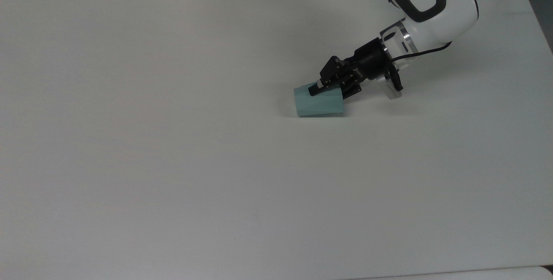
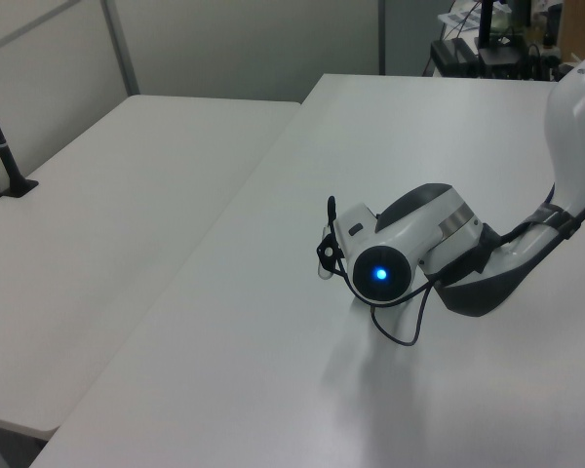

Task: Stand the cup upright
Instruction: 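Lower the gripper onto the cup's base and close on it, then lift the gripped cup and rotate it so its base faces down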

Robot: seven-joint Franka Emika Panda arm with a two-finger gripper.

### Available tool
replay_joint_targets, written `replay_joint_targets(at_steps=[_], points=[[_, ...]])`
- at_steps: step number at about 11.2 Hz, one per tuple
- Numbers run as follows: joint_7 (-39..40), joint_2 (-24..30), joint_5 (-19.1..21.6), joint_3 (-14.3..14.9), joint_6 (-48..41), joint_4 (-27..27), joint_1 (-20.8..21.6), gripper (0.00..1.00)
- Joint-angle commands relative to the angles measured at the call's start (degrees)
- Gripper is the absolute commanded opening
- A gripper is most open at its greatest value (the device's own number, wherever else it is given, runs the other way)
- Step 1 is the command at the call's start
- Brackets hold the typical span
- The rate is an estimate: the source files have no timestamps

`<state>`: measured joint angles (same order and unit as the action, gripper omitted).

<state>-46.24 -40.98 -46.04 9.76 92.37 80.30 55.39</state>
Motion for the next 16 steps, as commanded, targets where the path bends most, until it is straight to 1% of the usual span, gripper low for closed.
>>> replay_joint_targets(at_steps=[1, 4, 6, 8, 10, 11, 12, 13, 15, 16], points=[[-0.78, 0.02, 1.48, -0.88, 1.76, 1.44, -0.37, 0.00], [-1.22, 2.65, 2.45, -0.97, 1.68, 1.26, -0.99, 0.00], [-0.96, 4.15, 4.37, -2.02, 1.68, 1.35, -2.04, 0.00], [-1.22, 4.50, 6.30, -2.11, 1.76, 1.35, -2.31, 0.00], [-1.13, 5.81, 8.24, -2.11, 1.85, 0.92, -4.32, 0.00], [-0.87, 8.17, 10.08, -2.20, 2.81, 1.26, -5.90, 0.00], [-0.61, 11.76, 12.36, -2.55, 5.95, 2.05, -7.74, 0.00], [0.26, 15.71, 15.60, -2.55, 7.90, 4.40, -9.93, 0.00], [4.74, 21.18, 23.94, -2.47, 9.50, 5.31, -14.67, 0.00], [6.41, 24.16, 26.77, -2.55, 9.59, 6.61, -17.92, 0.00]])
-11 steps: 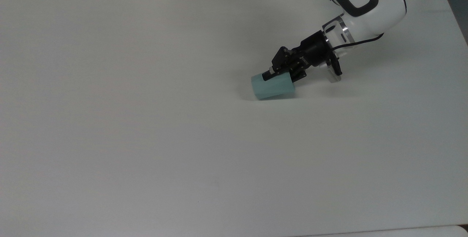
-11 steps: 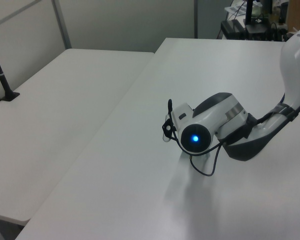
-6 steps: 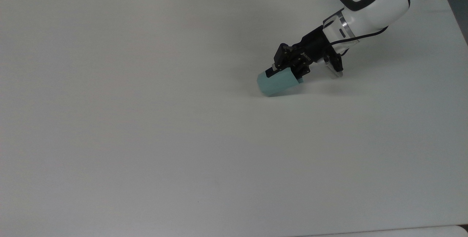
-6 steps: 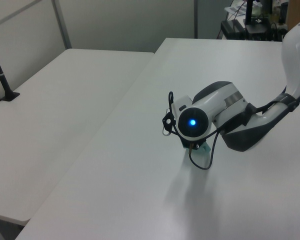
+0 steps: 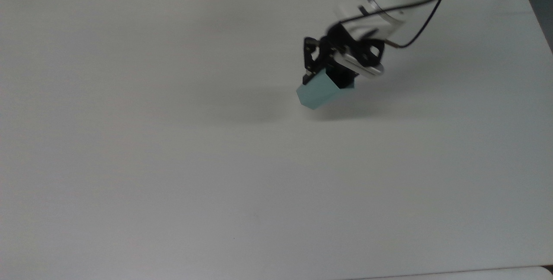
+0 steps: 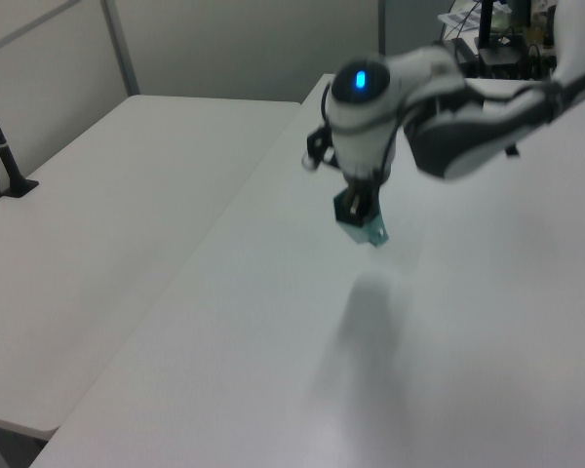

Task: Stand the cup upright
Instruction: 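Lift the gripped cup and rotate it so its base faces down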

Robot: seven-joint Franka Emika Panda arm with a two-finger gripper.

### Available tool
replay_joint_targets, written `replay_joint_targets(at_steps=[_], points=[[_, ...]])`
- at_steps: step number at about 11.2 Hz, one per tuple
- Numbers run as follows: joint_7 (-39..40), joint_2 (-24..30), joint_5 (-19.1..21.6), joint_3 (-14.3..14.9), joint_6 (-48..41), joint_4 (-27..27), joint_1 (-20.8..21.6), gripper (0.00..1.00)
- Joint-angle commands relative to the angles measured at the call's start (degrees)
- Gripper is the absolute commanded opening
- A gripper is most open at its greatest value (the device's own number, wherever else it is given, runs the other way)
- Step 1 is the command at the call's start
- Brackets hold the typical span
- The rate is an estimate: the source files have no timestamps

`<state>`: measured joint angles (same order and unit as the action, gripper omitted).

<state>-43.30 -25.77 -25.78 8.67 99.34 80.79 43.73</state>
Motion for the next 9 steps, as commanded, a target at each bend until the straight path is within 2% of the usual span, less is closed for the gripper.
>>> replay_joint_targets(at_steps=[1, 3, 5, 7, 9], points=[[4.71, 11.94, 8.80, -1.37, 4.09, 9.71, -8.99, 0.00], [5.59, 18.96, 12.67, -1.37, 11.80, 20.58, -15.66, 0.00], [10.75, 25.04, 16.18, -1.20, 19.01, 29.92, -21.20, 0.00], [17.69, 28.65, 17.69, -0.50, 20.97, 35.04, -25.52, 0.00], [25.86, 30.68, 21.54, 3.09, 22.37, 40.04, -27.38, 0.00]])
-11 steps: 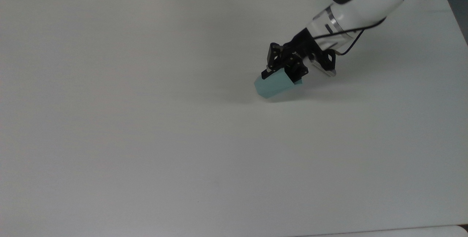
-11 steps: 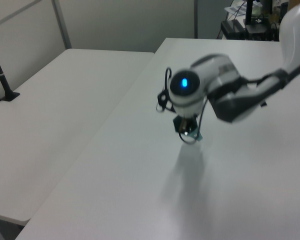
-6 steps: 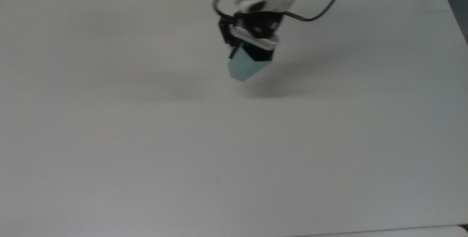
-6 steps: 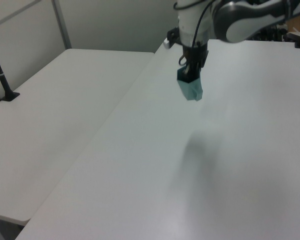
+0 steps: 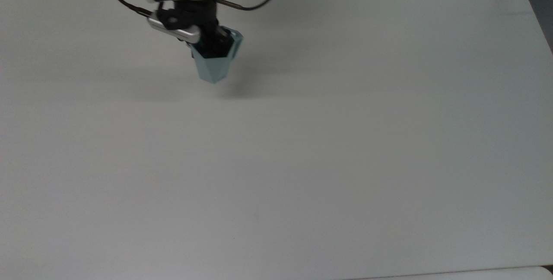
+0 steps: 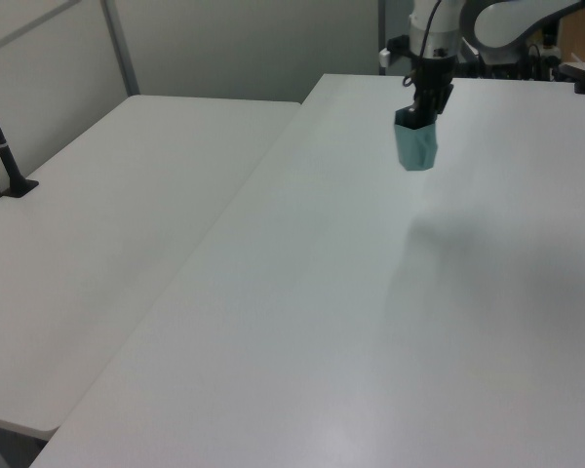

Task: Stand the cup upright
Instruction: 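Lift the gripped cup and rotate it so its base faces down, then lower the upright cup onto the table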

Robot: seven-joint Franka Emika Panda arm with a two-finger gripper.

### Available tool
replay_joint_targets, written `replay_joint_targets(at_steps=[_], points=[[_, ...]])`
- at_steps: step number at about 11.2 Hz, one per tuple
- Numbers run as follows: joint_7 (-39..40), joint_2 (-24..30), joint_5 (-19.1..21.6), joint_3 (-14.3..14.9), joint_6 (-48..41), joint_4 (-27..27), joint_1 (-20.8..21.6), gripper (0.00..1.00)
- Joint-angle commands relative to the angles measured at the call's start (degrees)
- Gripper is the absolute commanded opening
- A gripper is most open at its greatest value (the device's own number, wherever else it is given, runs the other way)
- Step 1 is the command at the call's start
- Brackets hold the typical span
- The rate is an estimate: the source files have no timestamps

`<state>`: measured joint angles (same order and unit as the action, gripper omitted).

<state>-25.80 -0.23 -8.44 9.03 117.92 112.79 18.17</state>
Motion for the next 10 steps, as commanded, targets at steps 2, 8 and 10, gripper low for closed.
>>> replay_joint_targets(at_steps=[2, 8, 10], points=[[9.98, 3.32, 5.88, 5.73, 12.11, 12.17, -1.82, 0.00], [9.98, -2.40, 11.25, 5.91, 19.89, 14.03, -1.83, 0.00], [9.98, -2.93, 11.51, 5.91, 19.89, 14.03, -1.83, 0.00]])
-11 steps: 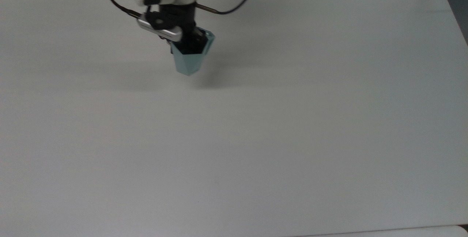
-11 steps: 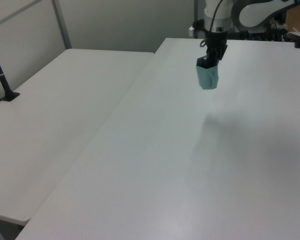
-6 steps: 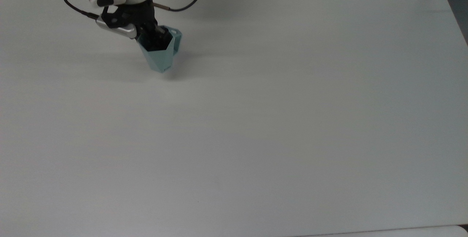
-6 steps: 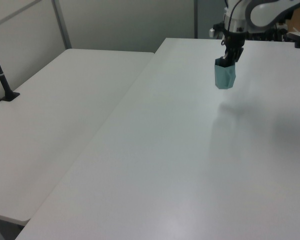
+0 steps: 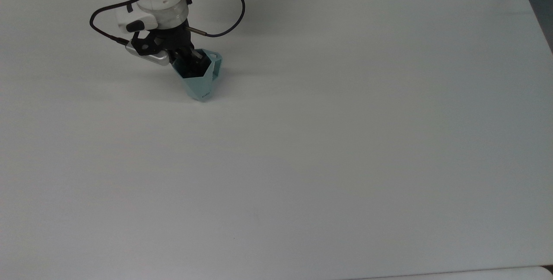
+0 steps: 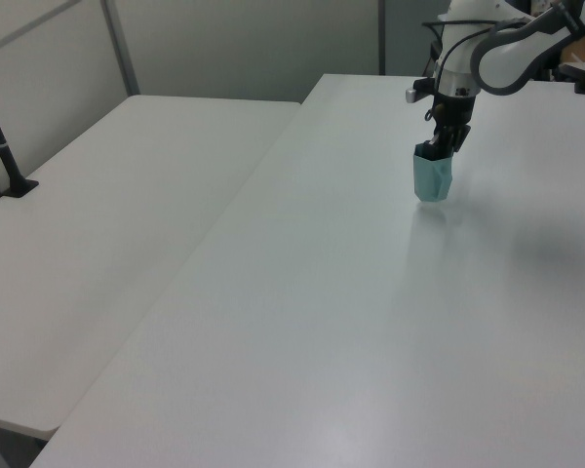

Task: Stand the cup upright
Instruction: 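Lower the upright cup onto the table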

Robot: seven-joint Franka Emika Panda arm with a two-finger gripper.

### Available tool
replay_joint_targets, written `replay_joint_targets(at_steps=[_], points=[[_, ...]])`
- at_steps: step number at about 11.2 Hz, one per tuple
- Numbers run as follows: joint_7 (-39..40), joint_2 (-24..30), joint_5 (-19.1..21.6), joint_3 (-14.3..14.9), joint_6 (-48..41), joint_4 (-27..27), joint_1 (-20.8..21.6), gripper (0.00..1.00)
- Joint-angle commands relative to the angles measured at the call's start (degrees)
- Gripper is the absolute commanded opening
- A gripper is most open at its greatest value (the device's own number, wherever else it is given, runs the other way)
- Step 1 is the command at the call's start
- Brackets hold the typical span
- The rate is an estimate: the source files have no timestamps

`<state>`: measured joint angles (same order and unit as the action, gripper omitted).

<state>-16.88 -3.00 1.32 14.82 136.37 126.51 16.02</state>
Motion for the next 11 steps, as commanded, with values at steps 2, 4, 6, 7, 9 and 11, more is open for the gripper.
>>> replay_joint_targets(at_steps=[2, 4, 6, 7, 9, 11], points=[[1.06, -1.73, 1.84, -0.14, 1.53, 0.23, 0.59, 0.00], [0.97, -2.18, 1.84, -0.23, 1.45, 0.14, 0.59, 0.00], [0.79, -1.92, 1.84, -0.32, 0.49, -0.39, 0.68, 0.37], [0.88, -1.48, 1.84, -0.23, -0.30, -0.83, 0.76, 0.64], [1.06, -0.43, 1.75, -0.23, -4.07, -2.93, 0.68, 1.00], [1.06, 1.68, 1.67, -0.06, -11.35, -7.14, 0.32, 1.00]])
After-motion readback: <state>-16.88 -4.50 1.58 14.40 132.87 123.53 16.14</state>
